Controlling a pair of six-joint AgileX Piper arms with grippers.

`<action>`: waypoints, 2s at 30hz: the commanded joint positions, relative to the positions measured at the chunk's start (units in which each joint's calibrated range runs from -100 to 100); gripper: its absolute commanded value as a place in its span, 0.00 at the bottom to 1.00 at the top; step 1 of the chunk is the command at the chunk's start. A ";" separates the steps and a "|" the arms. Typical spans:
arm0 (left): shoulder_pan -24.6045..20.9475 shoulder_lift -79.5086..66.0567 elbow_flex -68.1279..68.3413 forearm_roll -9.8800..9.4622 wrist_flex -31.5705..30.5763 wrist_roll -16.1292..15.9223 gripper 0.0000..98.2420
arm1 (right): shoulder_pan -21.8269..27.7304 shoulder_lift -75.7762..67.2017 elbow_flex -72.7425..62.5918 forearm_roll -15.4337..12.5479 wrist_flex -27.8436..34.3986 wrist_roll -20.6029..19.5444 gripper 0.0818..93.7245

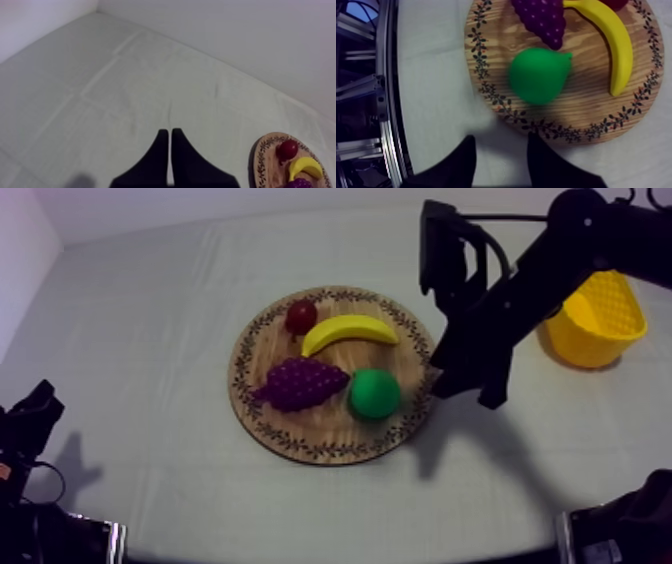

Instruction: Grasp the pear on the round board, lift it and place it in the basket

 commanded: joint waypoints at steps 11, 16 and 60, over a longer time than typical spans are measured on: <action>0.00 0.02 0.03 0.01 0.02 -0.01 0.00 | -1.11 2.71 -1.59 1.24 -6.37 -0.43 0.59; 0.00 0.02 0.03 0.01 0.02 -0.01 0.00 | -1.84 4.31 -1.28 1.68 -10.02 -0.79 0.61; 0.00 0.02 0.03 0.01 0.02 -0.01 0.00 | -6.24 24.04 -11.40 6.33 -16.97 -5.86 0.68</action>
